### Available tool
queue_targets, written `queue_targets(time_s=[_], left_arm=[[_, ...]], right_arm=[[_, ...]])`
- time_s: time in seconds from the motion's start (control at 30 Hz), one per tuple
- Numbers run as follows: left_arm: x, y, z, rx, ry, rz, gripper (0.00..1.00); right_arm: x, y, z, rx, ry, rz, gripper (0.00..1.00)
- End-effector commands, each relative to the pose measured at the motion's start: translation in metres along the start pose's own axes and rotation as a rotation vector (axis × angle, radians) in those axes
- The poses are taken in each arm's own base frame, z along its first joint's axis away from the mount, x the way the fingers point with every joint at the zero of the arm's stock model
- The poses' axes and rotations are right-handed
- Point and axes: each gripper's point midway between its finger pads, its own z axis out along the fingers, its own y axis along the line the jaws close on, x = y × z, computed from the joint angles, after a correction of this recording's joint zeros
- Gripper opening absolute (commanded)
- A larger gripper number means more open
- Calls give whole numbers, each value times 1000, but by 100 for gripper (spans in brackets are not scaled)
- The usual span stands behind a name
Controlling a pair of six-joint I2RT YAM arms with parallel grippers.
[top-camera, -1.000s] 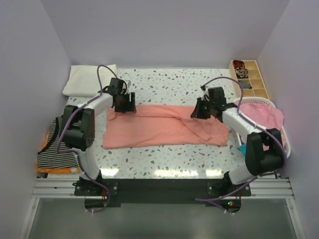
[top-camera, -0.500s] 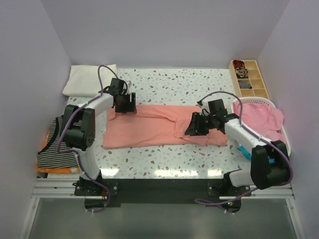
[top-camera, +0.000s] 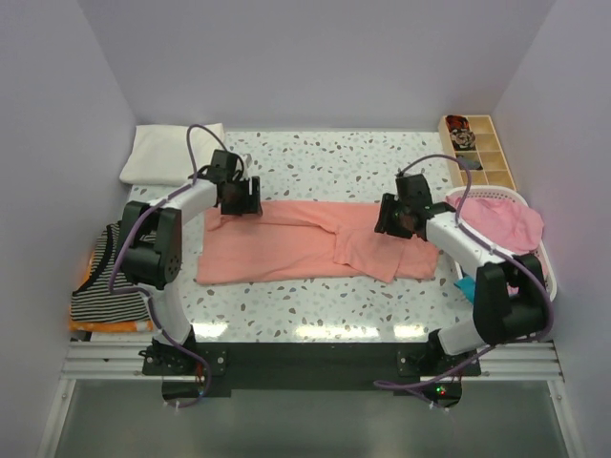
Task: Fold and stack the t-shirts
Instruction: Fold the other side of the tshirt into a rectangle
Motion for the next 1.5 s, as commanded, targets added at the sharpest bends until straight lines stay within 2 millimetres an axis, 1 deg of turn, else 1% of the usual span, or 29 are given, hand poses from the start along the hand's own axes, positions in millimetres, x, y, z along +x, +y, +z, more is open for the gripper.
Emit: queue_targets(time_s=[0.0, 0.07, 0.17, 0.2, 0.27, 0.33, 0.37, 0.4, 0.43, 0.47, 0.5, 0.53, 0.6, 0.63, 0.67, 0.73, 0.77, 0.8, 0.87, 0.9, 0.93, 1.0, 1.07, 1.13, 1.27, 1.33, 1.37, 1.43, 1.47], left_arm=[[-17, -9, -14, 24, -82, 16, 70], [-11, -2, -11, -8, -61, 13, 70], [6, 16, -6, -92, -16, 5, 70], [16, 20, -5, -108, 6, -1, 70], [30, 29, -4, -145, 35, -9, 70], [41, 36, -4, -181, 62, -20, 70], [51, 38, -3, -188, 87, -21, 70], [55, 44, -5, -217, 93, -21, 70], [57, 50, -6, -249, 95, -21, 70], [61, 54, -6, -266, 102, -20, 70], [63, 60, -7, -301, 110, -15, 70], [64, 64, -7, -321, 114, -14, 70], [59, 66, -9, -342, 105, -9, 70], [55, 66, -11, -340, 90, -5, 70], [51, 65, -14, -338, 75, -5, 70], [34, 54, -24, -297, 6, -1, 70], [27, 48, -28, -268, -22, 4, 70], [13, 36, -39, -213, -79, 9, 71], [1, 27, -51, -177, -130, 10, 72], [-7, 22, -62, -163, -163, 5, 73], [-9, 20, -67, -158, -176, 0, 74], [-8, 21, -75, -179, -180, -24, 79], [-2, 32, -76, -235, -176, -40, 83], [5, 39, -75, -268, -168, -49, 82], [30, 59, -66, -356, -120, -78, 78], [32, 68, -66, -404, -136, -98, 77], [39, 72, -64, -421, -132, -107, 77], [35, 77, -67, -448, -170, -110, 77], [40, 81, -66, -466, -172, -113, 77]], right_arm=[[-13, -23, 22, 125, -40, 83, 46], [-14, -32, 33, 163, -36, 104, 46], [-17, -42, 39, 205, -31, 118, 45], [-15, -45, 44, 215, -22, 123, 45], [-18, -53, 49, 238, -19, 136, 45], [-15, -61, 58, 267, 5, 148, 45], [-21, -65, 60, 273, -2, 164, 45], [-24, -68, 63, 284, -11, 172, 45], [-22, -73, 71, 297, 5, 177, 46], [-31, -75, 74, 295, -5, 189, 46], [-32, -77, 78, 300, 3, 193, 46], [-28, -80, 87, 307, 27, 196, 46], [-37, -79, 93, 286, 19, 213, 46], [-37, -73, 96, 249, 24, 216, 46], [-35, -72, 96, 239, 22, 216, 46], [-42, -62, 95, 175, -2, 194, 46], [-43, -62, 92, 171, -12, 190, 47], [-45, -60, 91, 164, -20, 186, 47], [-47, -62, 88, 171, -24, 175, 47], [-47, -62, 87, 172, -20, 170, 47], [-46, -61, 88, 166, -18, 169, 47], [-45, -57, 90, 144, -12, 171, 47], [-43, -55, 92, 133, -4, 171, 47], [-40, -54, 94, 124, 7, 172, 47], [-37, -52, 96, 110, 21, 174, 47], [-39, -51, 95, 107, 16, 174, 47], [-38, -52, 96, 109, 19, 174, 47], [-36, -49, 96, 90, 28, 175, 47], [-35, -48, 97, 86, 32, 175, 47]])
